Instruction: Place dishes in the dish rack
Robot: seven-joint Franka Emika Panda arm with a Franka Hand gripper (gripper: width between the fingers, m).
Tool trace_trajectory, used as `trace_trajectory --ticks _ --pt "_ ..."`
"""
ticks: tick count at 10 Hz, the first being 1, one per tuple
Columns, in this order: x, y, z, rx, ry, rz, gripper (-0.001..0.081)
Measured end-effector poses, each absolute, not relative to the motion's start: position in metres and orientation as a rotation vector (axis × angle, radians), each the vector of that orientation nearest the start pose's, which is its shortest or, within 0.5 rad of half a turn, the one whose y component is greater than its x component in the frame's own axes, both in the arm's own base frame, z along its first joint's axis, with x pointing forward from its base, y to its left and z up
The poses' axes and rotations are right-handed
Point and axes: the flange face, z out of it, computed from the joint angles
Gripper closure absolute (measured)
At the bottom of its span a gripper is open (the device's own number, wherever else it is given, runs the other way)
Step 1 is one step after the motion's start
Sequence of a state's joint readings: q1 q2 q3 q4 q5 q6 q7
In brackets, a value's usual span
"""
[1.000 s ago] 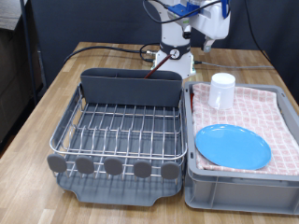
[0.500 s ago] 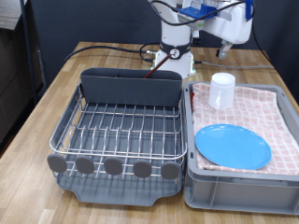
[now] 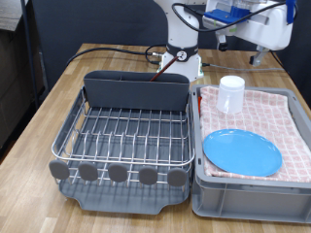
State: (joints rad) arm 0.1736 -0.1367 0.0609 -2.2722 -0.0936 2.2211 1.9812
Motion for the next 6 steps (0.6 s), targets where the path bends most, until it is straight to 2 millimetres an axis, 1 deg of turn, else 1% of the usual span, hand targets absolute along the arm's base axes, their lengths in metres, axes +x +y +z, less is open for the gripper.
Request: trace_trajectory --ticks 2,3,6 --pt "0.497 0.120 0.415 -2.053 2.269 -0.168 0.0004" --pt "0.500 0.120 0.407 -2.046 2.217 -0.169 0.0004" --pt "0.496 0.107 0.368 -2.011 2.103 -0.185 0.0004"
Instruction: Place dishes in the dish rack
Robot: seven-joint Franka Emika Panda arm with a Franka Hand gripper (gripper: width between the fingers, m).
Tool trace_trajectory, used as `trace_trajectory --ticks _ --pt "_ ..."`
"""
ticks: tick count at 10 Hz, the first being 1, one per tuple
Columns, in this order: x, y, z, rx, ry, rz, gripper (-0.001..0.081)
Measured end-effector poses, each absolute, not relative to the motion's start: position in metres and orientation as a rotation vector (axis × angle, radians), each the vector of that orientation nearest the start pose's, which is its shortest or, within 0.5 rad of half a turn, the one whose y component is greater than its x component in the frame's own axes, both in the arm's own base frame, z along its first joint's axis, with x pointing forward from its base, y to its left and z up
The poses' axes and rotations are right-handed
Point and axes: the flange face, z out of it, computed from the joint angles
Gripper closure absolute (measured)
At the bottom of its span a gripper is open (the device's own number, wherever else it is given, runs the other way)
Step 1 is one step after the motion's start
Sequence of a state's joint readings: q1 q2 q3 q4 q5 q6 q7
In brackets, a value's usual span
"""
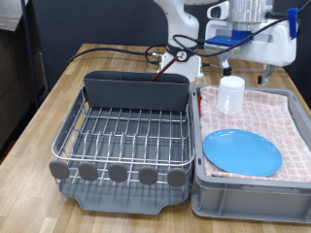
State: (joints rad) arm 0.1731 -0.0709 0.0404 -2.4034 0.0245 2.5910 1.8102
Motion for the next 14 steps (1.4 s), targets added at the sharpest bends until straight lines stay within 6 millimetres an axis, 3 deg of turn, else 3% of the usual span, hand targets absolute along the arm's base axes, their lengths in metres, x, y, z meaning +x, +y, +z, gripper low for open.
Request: trace_trajectory --ticks 6,14 --pt "0.475 0.078 0.292 -1.960 2.016 -0.161 0.0004" --pt "0.475 0.066 0.250 -1.940 1.980 -0.149 0.0004"
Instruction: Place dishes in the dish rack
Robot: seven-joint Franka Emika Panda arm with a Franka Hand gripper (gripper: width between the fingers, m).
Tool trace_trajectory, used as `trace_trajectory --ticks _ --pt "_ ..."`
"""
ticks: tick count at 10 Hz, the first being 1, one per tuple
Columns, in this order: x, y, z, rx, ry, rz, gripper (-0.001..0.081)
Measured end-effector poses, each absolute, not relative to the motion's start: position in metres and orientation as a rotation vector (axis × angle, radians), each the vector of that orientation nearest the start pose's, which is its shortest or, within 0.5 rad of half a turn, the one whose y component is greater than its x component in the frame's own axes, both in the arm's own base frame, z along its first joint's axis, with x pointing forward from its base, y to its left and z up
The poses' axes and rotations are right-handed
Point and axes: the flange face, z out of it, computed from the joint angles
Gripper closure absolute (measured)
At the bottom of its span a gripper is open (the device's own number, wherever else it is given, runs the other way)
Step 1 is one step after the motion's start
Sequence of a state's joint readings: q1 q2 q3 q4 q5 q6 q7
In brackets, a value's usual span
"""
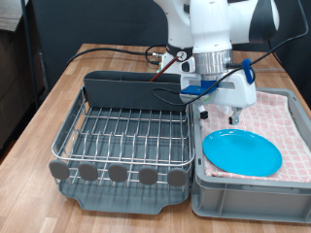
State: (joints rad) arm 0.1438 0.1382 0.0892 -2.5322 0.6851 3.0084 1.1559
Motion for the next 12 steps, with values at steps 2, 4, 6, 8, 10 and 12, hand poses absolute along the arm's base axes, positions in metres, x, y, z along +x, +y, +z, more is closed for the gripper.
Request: trace_trajectory --ticks 2,4,6,8,10,12 --pt "0.477 0.067 0.245 -1.937 1.974 -0.149 0.0004" --pt "0.480 0.068 0.239 -1.939 1.970 -0.143 0.0004" --pt "0.484 0.068 0.236 -1.942 1.964 -0.139 0.0004" --pt "0.488 0.069 0.235 -1.947 1.954 -0.139 0.0004" --pt "0.491 0.071 0.232 -1.959 1.934 -0.135 0.0004" --pt "0.494 0.073 0.230 -1.978 1.908 -0.127 0.0004"
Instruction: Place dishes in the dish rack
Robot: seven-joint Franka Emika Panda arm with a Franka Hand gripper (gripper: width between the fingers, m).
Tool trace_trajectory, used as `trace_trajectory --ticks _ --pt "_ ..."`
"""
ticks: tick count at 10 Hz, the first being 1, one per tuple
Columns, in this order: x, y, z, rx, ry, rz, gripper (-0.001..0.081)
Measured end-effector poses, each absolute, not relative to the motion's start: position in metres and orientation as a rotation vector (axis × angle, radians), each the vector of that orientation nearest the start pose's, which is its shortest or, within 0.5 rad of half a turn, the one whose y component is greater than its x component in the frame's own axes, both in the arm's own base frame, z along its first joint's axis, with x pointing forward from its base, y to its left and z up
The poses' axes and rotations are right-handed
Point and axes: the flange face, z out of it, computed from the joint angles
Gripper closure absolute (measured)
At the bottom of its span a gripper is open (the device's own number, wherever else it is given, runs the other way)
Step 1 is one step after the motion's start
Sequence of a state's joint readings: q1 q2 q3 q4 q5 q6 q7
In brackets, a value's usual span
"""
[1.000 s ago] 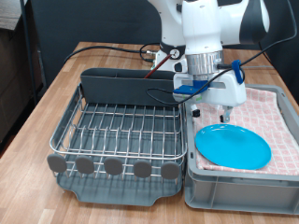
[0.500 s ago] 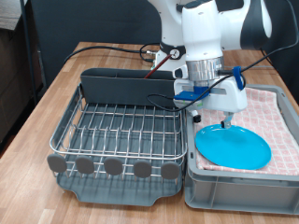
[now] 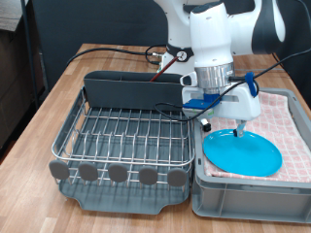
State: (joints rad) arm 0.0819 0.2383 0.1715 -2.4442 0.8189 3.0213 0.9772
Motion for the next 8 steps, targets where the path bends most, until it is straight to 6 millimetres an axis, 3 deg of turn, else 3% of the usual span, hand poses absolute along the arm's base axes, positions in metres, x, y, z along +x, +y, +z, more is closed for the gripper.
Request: trace_trajectory --ticks 7,8 --pt "0.4966 0.0820 0.2293 -1.977 1.893 -0.122 0.0010" --pt "0.4967 0.0820 0.2293 -1.977 1.893 -0.122 0.0187"
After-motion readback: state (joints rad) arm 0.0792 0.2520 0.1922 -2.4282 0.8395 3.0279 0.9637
